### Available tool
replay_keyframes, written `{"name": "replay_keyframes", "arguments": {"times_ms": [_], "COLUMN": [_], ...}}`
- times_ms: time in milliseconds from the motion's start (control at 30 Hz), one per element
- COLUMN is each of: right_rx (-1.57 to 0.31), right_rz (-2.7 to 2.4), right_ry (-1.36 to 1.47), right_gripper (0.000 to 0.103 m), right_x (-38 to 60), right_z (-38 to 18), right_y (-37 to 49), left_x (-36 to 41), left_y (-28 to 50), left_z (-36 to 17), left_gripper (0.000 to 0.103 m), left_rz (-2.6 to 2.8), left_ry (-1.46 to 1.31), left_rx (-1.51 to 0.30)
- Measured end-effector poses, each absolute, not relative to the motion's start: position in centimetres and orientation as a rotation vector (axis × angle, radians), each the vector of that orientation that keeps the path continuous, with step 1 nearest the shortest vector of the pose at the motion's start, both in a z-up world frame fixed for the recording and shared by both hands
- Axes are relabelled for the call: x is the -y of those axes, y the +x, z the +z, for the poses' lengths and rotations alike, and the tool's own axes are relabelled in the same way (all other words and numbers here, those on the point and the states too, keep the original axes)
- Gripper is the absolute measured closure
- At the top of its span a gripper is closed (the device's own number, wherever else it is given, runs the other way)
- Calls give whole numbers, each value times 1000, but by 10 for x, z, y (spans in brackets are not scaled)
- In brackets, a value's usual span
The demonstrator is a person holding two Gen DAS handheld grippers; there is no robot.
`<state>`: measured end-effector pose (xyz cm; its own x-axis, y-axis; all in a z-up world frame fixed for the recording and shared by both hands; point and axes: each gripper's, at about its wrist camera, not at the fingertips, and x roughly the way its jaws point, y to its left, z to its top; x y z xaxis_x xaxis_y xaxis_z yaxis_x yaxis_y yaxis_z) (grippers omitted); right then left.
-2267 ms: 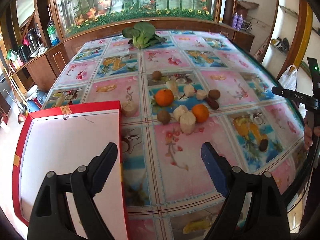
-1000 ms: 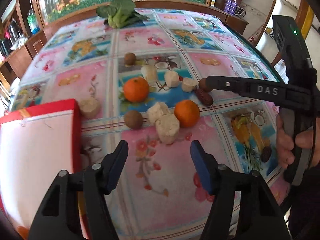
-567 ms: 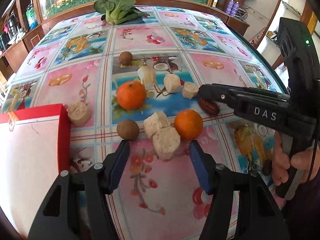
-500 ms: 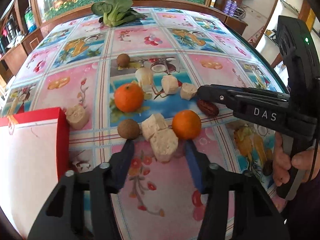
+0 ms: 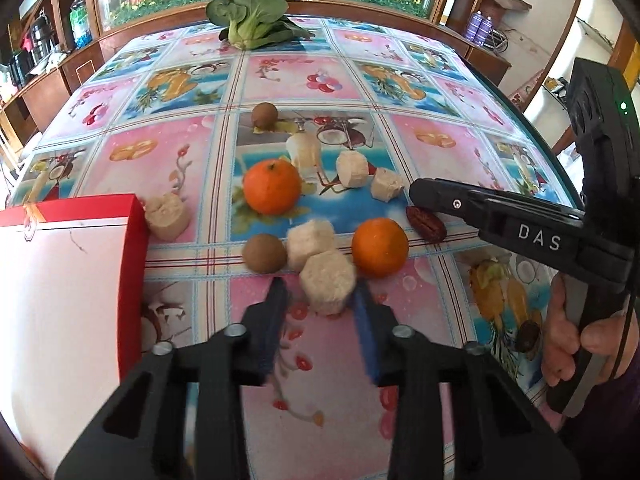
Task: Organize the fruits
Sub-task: 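Grasp a bread cube with the left tool while the right tool grasps a brown round fruit, then carry both items into the tray and open both tools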
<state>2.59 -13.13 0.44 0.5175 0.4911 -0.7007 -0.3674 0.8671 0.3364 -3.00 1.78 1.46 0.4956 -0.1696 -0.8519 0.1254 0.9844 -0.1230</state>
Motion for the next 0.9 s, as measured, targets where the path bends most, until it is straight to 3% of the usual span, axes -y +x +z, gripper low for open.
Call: {"name": "replay_keyframes", "arguments": {"times_ms": [167, 233, 667, 900], "right_rx": [-890, -894, -738, -752], "right_rz": [522, 526, 560, 757], "right_ry": [159, 173, 388, 398], "right_gripper": [81, 81, 81, 81], "right_x": [133, 134, 174, 105], "right_z": [4, 4, 31, 38], "right_y": [26, 27, 10, -22], "left_x": [-12, -13, -29, -87], "left_y": [-25, -24, -59, -95], "left_z": [14, 13, 42, 78], "left_gripper": [69, 75, 76, 76], "left_rz": [-176, -164, -194, -99], "left_ry": [-35, -25, -24, -85], "left_rx": [-1018, -1008, -943, -856]}}
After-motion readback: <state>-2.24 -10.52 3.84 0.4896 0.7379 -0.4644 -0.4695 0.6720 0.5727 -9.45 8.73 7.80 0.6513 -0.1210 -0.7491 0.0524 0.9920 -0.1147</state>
